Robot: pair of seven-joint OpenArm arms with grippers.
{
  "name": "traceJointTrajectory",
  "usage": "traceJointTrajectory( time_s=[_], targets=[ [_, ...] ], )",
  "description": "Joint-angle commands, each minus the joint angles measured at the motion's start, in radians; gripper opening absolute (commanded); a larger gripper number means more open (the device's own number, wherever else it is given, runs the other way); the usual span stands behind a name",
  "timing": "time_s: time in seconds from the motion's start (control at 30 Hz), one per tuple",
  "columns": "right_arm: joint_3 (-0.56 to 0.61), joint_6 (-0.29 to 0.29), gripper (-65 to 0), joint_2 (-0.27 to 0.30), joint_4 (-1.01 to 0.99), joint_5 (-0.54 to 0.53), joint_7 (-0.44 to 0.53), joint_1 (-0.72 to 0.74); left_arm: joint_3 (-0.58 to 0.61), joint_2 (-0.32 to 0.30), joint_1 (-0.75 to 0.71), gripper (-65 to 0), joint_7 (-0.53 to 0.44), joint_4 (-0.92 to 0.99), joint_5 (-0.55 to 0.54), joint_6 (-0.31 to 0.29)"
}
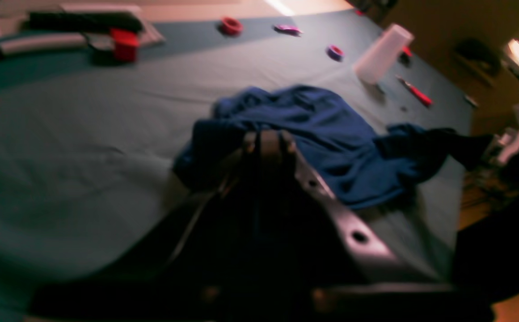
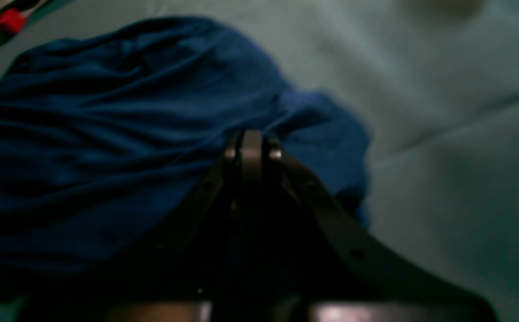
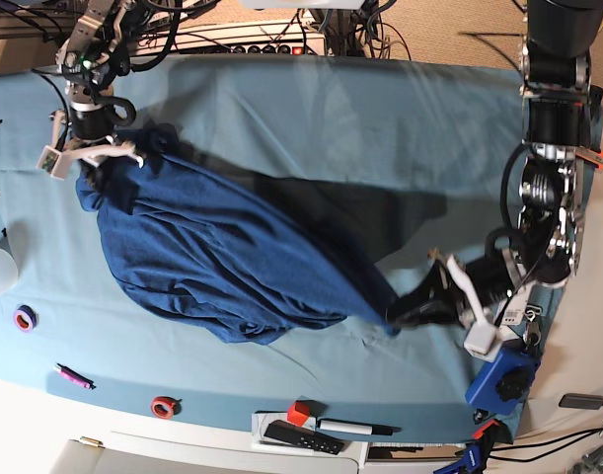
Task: Layout the t-shirt on the table in an organized manner, then fold the t-shirt properly
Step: 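Lift the t-shirt with both grippers and swing it to spread flat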
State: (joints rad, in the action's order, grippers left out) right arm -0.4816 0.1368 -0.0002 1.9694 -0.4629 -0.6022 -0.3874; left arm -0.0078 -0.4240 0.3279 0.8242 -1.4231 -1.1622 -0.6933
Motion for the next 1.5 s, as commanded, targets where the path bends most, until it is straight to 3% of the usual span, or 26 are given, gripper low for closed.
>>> traceJointTrajectory(
  time_s=[0.0,0.1,0.23,0.37,0.43,0.6,0.77,0.9,1.0,1.23,1.37,1.47],
  targets=[
    [-0.003,0.022,-65.0,0.008,0.021,-0.041,0.011,-0.002,-0.009,-0.015,0.013,-65.0,-0.007,-0.016,-0.050,-0.005],
    [-0.003,0.084,-65.0,0.008,0.021,-0.138,-0.028,-0.006,-0.009,-0.026,-0.020,-65.0,0.016,-0.017,-0.111,-0.005],
    [-0.003,0.227,-65.0,0.008,0.039,-0.266,-0.055,-0.006,-0.012,-0.026,-0.026,-65.0,0.078,-0.020,-0.208,-0.005],
    [-0.004,0.360,-65.0,0.008,0.137,-0.307,-0.056,-0.007,-0.080,-0.026,-0.026,-65.0,0.111,-0.063,-0.276,-0.005],
    [-0.004,0.380,-65.0,0.008,0.208,-0.306,-0.048,-0.006,-0.143,-0.026,-0.017,-65.0,0.110,-0.105,-0.290,-0.005],
    [-0.005,0.362,-65.0,0.008,0.341,-0.180,0.038,0.019,-0.273,-0.026,0.057,-65.0,0.082,-0.163,-0.231,-0.005],
    [-0.003,0.152,-65.0,0.008,0.346,-0.018,0.090,0.119,-0.251,-0.027,0.111,-65.0,-0.062,-0.163,-0.020,-0.005],
    [-0.003,0.068,-65.0,0.008,0.337,0.079,0.109,0.193,-0.149,-0.027,0.142,-65.0,-0.169,-0.163,0.146,-0.005],
    [-0.003,0.048,-65.0,0.009,0.296,0.109,0.114,0.238,-0.048,-0.024,0.173,-65.0,-0.246,-0.163,0.279,-0.005],
    [-0.003,0.046,-65.0,0.021,0.055,0.116,0.130,0.356,0.155,-0.024,0.267,-65.0,-0.375,-0.160,0.581,0.167],
    [-0.001,0.046,-65.0,0.057,-0.132,0.116,0.137,0.469,0.227,-0.019,0.315,-65.0,-0.410,-0.125,0.674,0.237],
    [0.014,0.045,-65.0,0.097,-0.283,0.116,0.148,0.572,0.253,-0.004,0.356,-65.0,-0.451,-0.039,0.718,0.256]
  ],
)
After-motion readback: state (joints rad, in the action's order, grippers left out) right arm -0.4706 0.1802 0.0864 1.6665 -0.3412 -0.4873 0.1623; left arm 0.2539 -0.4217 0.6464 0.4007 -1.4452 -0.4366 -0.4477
